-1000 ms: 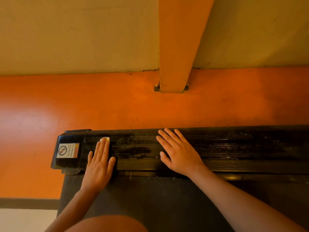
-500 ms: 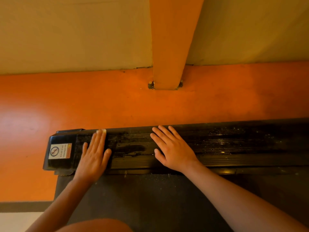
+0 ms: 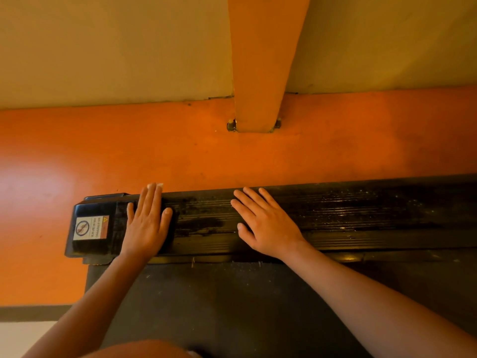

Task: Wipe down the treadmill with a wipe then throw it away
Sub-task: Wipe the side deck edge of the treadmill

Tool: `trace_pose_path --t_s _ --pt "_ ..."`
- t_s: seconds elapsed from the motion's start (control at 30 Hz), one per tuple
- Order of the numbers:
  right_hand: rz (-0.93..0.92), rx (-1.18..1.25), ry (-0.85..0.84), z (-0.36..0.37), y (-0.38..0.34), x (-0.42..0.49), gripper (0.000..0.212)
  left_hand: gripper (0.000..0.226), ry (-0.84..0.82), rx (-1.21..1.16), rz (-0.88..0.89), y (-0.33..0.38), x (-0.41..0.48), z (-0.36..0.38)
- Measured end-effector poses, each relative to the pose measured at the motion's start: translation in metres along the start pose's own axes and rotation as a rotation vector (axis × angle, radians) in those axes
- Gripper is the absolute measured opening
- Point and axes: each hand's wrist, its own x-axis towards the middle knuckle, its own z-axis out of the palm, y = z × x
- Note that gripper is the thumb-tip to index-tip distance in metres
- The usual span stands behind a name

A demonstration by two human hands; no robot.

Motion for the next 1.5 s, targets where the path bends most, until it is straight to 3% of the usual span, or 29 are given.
trace_pose_path --t_s 0.2,0.4,0.63,0.9,1.5 --pt "0.012 0.01 -0.008 -0.001 -0.002 0.001 0.057 0.069 -0.003 -0.021 -0.007 0.01 -0.041 0.013" --pt "0.01 0.014 -0.013 0.0 0.001 0.001 0.057 0.072 0.021 -0.004 -0.01 0.012 -0.001 0.006" --pt "0.014 0.015 0.003 -0.001 0.0 0.003 0.056 0.072 0.027 -0.054 -0.025 0.018 -0.052 0.022" --pt "0.01 0.015 0.005 0.002 0.0 0.001 0.056 0.069 0.017 -0.025 0.036 0.02 -0.015 0.012" --pt "0.012 0.019 0.018 0.002 0.001 0.001 0.055 0.073 -0.009 -0.032 -0.006 0.036 -0.044 0.025"
